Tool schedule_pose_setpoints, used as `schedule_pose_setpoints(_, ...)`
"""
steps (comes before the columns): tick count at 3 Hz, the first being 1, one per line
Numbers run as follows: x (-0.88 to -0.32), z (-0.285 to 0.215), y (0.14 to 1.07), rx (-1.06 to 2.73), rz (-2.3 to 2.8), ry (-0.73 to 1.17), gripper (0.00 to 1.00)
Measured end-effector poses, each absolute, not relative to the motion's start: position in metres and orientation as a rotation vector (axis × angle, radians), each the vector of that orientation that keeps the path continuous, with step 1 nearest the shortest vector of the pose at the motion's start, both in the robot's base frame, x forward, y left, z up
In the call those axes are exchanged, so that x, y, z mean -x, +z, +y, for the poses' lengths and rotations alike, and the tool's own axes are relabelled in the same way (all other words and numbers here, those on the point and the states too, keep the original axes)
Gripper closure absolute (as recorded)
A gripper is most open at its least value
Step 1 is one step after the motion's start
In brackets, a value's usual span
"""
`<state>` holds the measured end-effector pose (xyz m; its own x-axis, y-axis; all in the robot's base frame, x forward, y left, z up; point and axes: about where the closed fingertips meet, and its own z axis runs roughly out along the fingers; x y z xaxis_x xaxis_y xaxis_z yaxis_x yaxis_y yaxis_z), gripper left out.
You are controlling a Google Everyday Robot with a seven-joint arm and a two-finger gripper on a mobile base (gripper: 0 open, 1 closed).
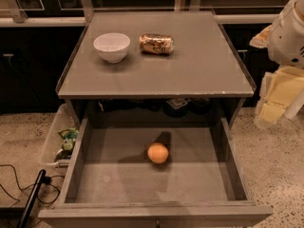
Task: Pick orange from top drawer and place on counter
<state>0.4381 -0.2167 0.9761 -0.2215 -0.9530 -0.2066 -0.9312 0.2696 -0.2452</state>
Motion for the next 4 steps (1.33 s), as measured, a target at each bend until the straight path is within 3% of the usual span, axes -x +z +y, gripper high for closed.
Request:
schedule_pose_setpoints(2, -0.435, -0.207, 0.94, 1.718, 2.249, -0.007, 0.0)
schedule_pose_setpoints(4, -0.427, -0.158, 0.808, 1.71, 2.164, 0.282, 0.0)
